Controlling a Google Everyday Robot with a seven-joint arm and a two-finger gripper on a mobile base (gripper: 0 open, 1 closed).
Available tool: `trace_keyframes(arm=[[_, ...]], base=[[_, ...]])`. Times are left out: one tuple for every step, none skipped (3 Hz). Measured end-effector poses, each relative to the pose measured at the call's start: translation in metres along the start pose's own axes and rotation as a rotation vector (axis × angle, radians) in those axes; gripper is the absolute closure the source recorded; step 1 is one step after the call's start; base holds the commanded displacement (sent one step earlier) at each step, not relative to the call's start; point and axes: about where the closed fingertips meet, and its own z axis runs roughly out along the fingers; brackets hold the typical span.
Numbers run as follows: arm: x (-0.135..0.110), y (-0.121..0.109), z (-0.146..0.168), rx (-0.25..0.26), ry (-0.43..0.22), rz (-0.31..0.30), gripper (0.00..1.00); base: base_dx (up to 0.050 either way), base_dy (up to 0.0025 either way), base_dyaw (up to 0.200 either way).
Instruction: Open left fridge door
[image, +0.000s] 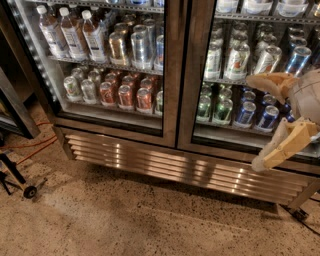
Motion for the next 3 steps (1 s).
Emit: trace_keyframes(arm=[[-0.001,0.001,0.003,-0.03,-0.035,0.001,0.0],[-0.007,0.009,0.013,-0.151,-0.241,-0.035,0.0],[0.007,0.002,0.022,-0.195,-0.372,0.026,0.0]], base=[[0.0,0.0,0.0],[0.0,0.0,0.0],[0.0,0.0,0.0]])
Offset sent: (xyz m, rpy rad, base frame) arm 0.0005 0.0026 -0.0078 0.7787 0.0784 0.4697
